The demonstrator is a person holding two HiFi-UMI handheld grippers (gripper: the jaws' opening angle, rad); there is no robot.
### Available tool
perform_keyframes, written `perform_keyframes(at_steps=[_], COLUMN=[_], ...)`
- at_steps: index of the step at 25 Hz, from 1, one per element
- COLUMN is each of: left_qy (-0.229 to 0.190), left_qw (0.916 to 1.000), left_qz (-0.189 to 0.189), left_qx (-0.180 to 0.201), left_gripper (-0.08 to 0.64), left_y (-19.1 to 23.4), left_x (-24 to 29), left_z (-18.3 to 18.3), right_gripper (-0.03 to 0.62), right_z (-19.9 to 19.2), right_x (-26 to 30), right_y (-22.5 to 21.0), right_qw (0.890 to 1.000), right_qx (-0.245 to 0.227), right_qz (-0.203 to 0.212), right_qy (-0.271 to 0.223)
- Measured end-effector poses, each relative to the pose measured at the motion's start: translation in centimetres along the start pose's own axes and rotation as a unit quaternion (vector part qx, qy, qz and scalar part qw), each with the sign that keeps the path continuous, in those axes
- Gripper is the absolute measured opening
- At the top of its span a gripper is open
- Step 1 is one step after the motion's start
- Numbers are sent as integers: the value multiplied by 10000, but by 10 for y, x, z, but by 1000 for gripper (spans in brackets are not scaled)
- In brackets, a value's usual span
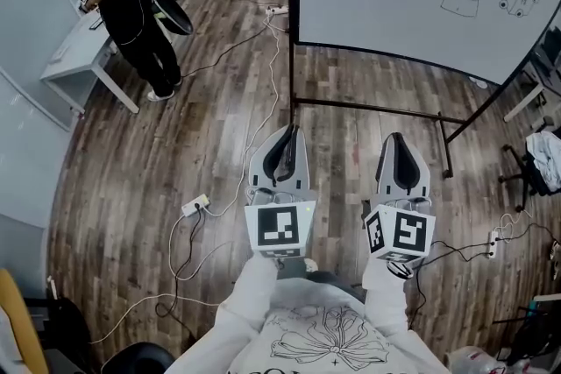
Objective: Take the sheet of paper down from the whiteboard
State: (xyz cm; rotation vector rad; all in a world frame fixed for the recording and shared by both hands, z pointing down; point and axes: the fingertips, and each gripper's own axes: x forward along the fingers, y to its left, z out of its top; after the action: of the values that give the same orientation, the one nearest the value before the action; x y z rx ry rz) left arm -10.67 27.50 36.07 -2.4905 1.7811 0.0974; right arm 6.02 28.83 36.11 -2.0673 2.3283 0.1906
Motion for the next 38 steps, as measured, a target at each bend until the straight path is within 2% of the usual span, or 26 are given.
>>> perform_keyframes(at_steps=[6, 14, 22, 33, 38], left_qy=[35, 39, 71, -191, -47], left_qw=[9999, 9999, 9999, 9990, 9980], left_qz=[125, 105, -101, -387, -583], left_qx=[20, 26, 52, 122, 227], left_gripper=[14, 14, 14, 14, 14], left_y=[-2, 0, 18, 54, 55], left_x=[19, 80, 191, 361, 416], left_z=[-3, -12, -25, -1, 2], right_gripper=[2, 2, 2, 2, 2], right_z=[-1, -19, -33, -13, -16], right_x=[18, 71, 174, 331, 377], right_y=[-11, -29, -55, -86, -99], right_qw=[9999, 9999, 9998, 9993, 9988], right_qx=[18, 38, -28, -177, -263], right_qz=[108, 81, -54, -327, -418], right_qy=[-21, 106, 164, -93, -66])
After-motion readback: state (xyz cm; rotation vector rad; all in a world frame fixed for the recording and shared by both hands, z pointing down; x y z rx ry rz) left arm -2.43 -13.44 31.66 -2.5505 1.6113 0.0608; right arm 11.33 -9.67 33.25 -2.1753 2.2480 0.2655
